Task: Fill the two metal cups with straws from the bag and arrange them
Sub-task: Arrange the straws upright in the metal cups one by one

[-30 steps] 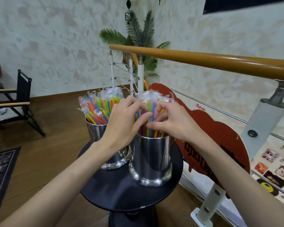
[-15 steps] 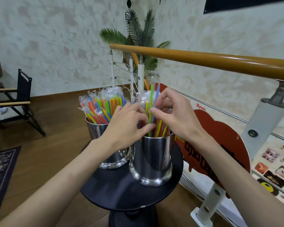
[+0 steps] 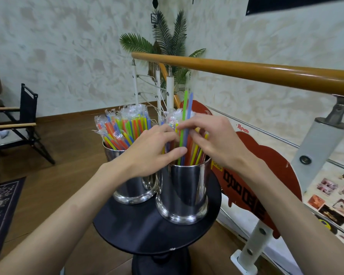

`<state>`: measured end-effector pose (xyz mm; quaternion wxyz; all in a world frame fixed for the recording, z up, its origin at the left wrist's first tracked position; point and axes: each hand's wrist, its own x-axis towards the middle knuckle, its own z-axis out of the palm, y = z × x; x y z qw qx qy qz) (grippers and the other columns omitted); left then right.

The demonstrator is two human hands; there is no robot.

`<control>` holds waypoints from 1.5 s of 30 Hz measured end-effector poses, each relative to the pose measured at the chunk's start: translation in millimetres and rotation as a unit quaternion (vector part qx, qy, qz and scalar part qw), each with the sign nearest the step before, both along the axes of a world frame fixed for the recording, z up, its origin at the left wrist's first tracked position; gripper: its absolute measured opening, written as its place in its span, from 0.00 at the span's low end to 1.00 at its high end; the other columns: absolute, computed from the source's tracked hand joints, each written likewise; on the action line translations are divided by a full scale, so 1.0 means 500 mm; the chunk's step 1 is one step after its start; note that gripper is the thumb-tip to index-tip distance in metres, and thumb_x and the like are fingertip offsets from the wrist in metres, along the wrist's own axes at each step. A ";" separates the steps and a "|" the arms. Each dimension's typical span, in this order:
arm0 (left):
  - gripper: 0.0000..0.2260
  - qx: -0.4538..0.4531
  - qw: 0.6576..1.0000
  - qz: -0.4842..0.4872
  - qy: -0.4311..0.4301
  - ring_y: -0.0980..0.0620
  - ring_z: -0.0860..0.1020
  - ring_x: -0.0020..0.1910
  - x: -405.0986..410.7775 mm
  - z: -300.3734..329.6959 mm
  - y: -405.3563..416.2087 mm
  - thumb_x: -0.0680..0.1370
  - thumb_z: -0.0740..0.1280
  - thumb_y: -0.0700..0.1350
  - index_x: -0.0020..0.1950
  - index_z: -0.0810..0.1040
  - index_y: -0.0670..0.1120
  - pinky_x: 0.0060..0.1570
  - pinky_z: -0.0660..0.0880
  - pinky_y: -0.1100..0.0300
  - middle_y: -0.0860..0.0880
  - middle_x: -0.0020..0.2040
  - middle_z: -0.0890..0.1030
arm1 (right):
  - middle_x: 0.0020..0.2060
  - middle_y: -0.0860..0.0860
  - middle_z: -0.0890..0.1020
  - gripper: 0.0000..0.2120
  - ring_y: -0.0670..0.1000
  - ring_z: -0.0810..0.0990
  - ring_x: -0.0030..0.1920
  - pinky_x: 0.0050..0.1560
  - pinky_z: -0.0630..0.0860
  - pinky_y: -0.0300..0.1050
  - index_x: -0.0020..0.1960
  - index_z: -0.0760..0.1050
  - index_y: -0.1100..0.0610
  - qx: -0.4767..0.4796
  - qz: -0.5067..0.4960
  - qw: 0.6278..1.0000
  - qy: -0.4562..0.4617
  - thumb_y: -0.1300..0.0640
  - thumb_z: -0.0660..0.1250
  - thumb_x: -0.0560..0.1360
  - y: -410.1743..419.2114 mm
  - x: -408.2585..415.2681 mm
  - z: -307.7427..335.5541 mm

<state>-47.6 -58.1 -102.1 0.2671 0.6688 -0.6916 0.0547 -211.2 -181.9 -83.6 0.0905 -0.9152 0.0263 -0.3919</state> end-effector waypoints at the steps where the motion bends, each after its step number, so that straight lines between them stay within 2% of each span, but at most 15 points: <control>1: 0.16 0.007 1.000 -0.003 -0.011 0.51 0.73 0.53 0.001 0.002 0.002 0.80 0.61 0.61 0.55 0.79 0.50 0.57 0.71 0.48 0.55 0.53 0.74 | 0.50 0.47 0.84 0.13 0.37 0.78 0.49 0.52 0.72 0.31 0.58 0.83 0.59 -0.025 -0.009 0.999 -0.023 0.70 0.69 0.77 -0.002 -0.003 0.004; 3: 0.13 0.010 1.000 -0.003 -0.028 0.53 0.71 0.53 0.002 0.000 0.005 0.82 0.62 0.56 0.59 0.78 0.50 0.58 0.71 0.49 0.56 0.53 0.72 | 0.51 0.53 0.84 0.13 0.49 0.80 0.51 0.52 0.78 0.42 0.60 0.82 0.60 -0.071 -0.030 0.994 -0.077 0.69 0.71 0.76 -0.006 -0.009 0.013; 5: 0.10 -0.006 0.999 0.002 -0.050 0.54 0.70 0.53 0.001 -0.006 0.006 0.83 0.62 0.51 0.62 0.77 0.49 0.58 0.70 0.50 0.57 0.53 0.71 | 0.49 0.57 0.83 0.12 0.54 0.80 0.50 0.51 0.78 0.45 0.58 0.82 0.62 -0.106 -0.051 0.983 -0.143 0.69 0.71 0.75 -0.008 -0.014 0.021; 10: 0.11 -0.058 0.996 0.010 -0.073 0.54 0.71 0.51 -0.003 -0.017 0.005 0.83 0.62 0.44 0.65 0.73 0.49 0.54 0.70 0.52 0.56 0.53 0.72 | 0.41 0.61 0.81 0.05 0.59 0.81 0.42 0.42 0.79 0.50 0.53 0.83 0.66 -0.170 -0.107 0.936 -0.290 0.68 0.71 0.78 -0.016 -0.025 0.039; 12: 0.12 -0.067 0.996 0.006 -0.066 0.55 0.70 0.50 -0.002 -0.016 0.007 0.83 0.62 0.44 0.67 0.72 0.48 0.54 0.70 0.54 0.57 0.53 0.71 | 0.41 0.62 0.81 0.06 0.60 0.82 0.40 0.41 0.80 0.51 0.54 0.83 0.67 -0.159 -0.108 0.925 -0.328 0.68 0.71 0.78 -0.023 -0.032 0.048; 15: 0.15 -0.067 0.996 0.008 -0.057 0.53 0.73 0.57 -0.001 -0.013 0.008 0.83 0.62 0.45 0.71 0.70 0.48 0.58 0.71 0.55 0.53 0.60 0.75 | 0.43 0.59 0.84 0.07 0.56 0.82 0.41 0.42 0.80 0.49 0.56 0.83 0.65 -0.104 -0.092 0.931 -0.336 0.65 0.69 0.80 -0.023 -0.034 0.058; 18: 0.15 -0.076 0.996 0.004 -0.055 0.55 0.73 0.57 -0.004 -0.010 0.008 0.83 0.63 0.45 0.70 0.70 0.49 0.58 0.72 0.57 0.55 0.60 0.73 | 0.45 0.53 0.84 0.08 0.54 0.83 0.41 0.41 0.81 0.55 0.57 0.83 0.59 0.027 -0.028 0.957 -0.287 0.61 0.71 0.79 -0.005 -0.026 0.057; 20: 0.15 -0.084 0.996 0.001 -0.042 0.57 0.73 0.58 -0.005 -0.007 0.008 0.83 0.63 0.44 0.69 0.70 0.49 0.59 0.71 0.58 0.56 0.60 0.72 | 0.44 0.56 0.84 0.06 0.56 0.82 0.43 0.43 0.78 0.56 0.52 0.84 0.57 0.102 -0.009 0.966 -0.236 0.56 0.72 0.78 0.003 -0.017 0.053; 23: 0.16 -0.088 0.996 0.003 -0.007 0.58 0.74 0.58 -0.006 -0.004 0.007 0.82 0.63 0.42 0.70 0.71 0.50 0.60 0.73 0.56 0.55 0.60 0.73 | 0.39 0.55 0.77 0.09 0.53 0.76 0.40 0.40 0.74 0.49 0.47 0.86 0.59 0.190 0.013 0.963 -0.191 0.52 0.74 0.76 0.010 -0.005 0.044; 26: 0.18 -0.101 0.993 0.011 0.053 0.59 0.76 0.56 -0.005 -0.003 0.006 0.80 0.63 0.40 0.70 0.71 0.49 0.58 0.75 0.53 0.54 0.60 0.75 | 0.32 0.51 0.76 0.04 0.48 0.72 0.34 0.37 0.70 0.49 0.42 0.86 0.50 0.233 0.007 0.966 -0.114 0.51 0.75 0.75 0.014 0.002 0.036; 28: 0.19 -0.114 0.987 0.009 0.109 0.58 0.78 0.54 -0.006 -0.001 0.006 0.78 0.61 0.43 0.69 0.71 0.50 0.55 0.75 0.56 0.54 0.59 0.77 | 0.28 0.45 0.78 0.06 0.41 0.72 0.31 0.35 0.69 0.45 0.39 0.84 0.47 0.251 -0.013 0.966 -0.054 0.51 0.75 0.75 0.010 0.008 0.023; 30: 0.17 -0.134 0.977 0.001 0.167 0.58 0.79 0.52 -0.009 0.003 0.005 0.80 0.60 0.45 0.69 0.71 0.51 0.51 0.74 0.62 0.55 0.56 0.78 | 0.30 0.43 0.82 0.05 0.38 0.75 0.31 0.37 0.73 0.41 0.40 0.85 0.50 0.251 -0.045 0.967 0.008 0.52 0.76 0.74 0.011 0.015 0.008; 33: 0.16 -0.160 0.962 -0.004 0.222 0.60 0.79 0.49 -0.020 0.012 0.005 0.83 0.64 0.46 0.71 0.71 0.51 0.47 0.74 0.67 0.55 0.55 0.80 | 0.24 0.43 0.77 0.13 0.39 0.74 0.28 0.33 0.68 0.35 0.33 0.80 0.54 0.224 -0.081 0.965 0.108 0.51 0.77 0.72 0.019 0.028 -0.013; 40: 0.17 -0.182 0.949 0.004 0.257 0.56 0.81 0.47 -0.011 0.008 -0.004 0.79 0.71 0.47 0.68 0.75 0.50 0.47 0.75 0.66 0.53 0.49 0.82 | 0.23 0.46 0.72 0.20 0.43 0.68 0.25 0.31 0.61 0.37 0.29 0.74 0.56 0.224 -0.068 0.954 0.187 0.49 0.77 0.72 0.029 0.038 -0.023; 45: 0.17 -0.199 0.945 0.004 0.261 0.55 0.82 0.46 -0.011 0.008 -0.005 0.79 0.72 0.48 0.66 0.77 0.46 0.47 0.79 0.61 0.51 0.47 0.83 | 0.31 0.52 0.83 0.16 0.50 0.80 0.33 0.37 0.75 0.45 0.35 0.80 0.58 0.194 -0.056 0.948 0.246 0.49 0.76 0.74 0.033 0.039 -0.021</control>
